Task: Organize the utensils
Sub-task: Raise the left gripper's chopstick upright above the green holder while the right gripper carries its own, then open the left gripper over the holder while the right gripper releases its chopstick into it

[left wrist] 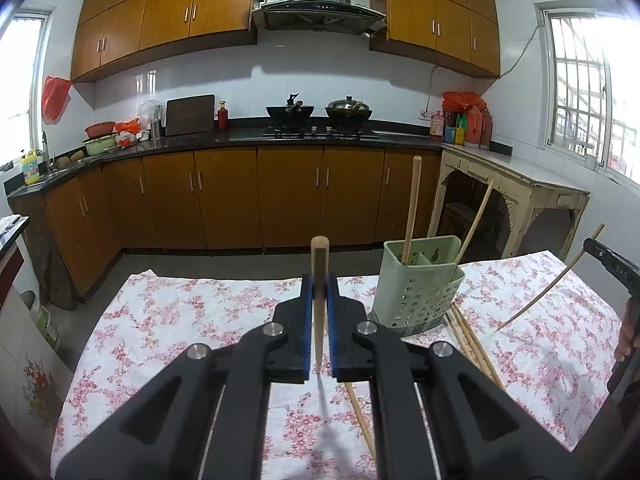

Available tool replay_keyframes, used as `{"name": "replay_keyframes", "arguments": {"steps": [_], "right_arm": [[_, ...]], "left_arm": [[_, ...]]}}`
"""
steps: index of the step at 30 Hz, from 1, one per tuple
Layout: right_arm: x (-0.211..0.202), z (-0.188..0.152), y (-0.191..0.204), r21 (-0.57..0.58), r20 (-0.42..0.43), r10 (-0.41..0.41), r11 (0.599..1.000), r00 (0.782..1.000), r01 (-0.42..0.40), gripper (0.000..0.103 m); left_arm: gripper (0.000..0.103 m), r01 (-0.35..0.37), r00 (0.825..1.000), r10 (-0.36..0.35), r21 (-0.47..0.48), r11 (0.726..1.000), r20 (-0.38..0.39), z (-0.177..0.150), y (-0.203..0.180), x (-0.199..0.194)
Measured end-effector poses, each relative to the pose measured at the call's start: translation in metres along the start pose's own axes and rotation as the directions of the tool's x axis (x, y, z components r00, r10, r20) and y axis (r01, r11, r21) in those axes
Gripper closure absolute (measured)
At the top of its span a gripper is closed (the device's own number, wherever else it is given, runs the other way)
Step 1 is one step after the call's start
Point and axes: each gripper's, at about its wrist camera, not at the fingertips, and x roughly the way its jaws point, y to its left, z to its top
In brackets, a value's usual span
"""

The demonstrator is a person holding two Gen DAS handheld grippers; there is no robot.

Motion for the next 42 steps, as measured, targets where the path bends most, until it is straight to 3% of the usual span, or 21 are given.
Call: {"name": "replay_keyframes", "arguments": {"steps": [8, 18, 24, 29, 34, 42], "right_arm": [[-0.013, 0.037, 0.014, 0.015, 0.044, 0.079, 0.997, 0.996, -0.08, 0.095], [-0.017, 0.077, 0.045, -0.001, 0.089, 0.195, 0.981, 0.977, -0.195, 0.096], [-0.005, 0.089, 0.063, -0.017, 0.104, 0.222, 0.975, 0.969, -0.221, 0.095], [0.008, 0.093, 0.072, -0.022, 0.113, 0.227, 0.974, 0.967, -0.226, 0.095], [0.027, 0.089, 0.082, -0.035, 0.113, 0.226, 0.974, 0.967, -0.224, 0.095], [0.058, 0.069, 0.089, -0.022, 0.019, 0.226, 0.974, 0.974, -0.225, 0.095]], "left_arm": [[0.095, 0.06, 0.996, -0.061, 0.013, 0.998, 0.072, 0.034, -0.023, -0.023], [0.095, 0.131, 0.97, -0.134, 0.028, 0.991, 0.203, 0.092, -0.082, -0.042], [0.095, 0.094, 0.958, -0.102, 0.042, 0.995, 0.27, 0.121, -0.114, -0.025], [0.095, 0.031, 0.948, -0.035, 0.016, 0.999, 0.316, 0.134, -0.121, 0.001], [0.095, 0.015, 0.955, -0.006, -0.029, 0.999, 0.296, 0.134, -0.115, 0.031], [0.095, 0.008, 0.979, 0.002, -0.043, 0.999, 0.206, 0.115, -0.107, 0.067]]}}
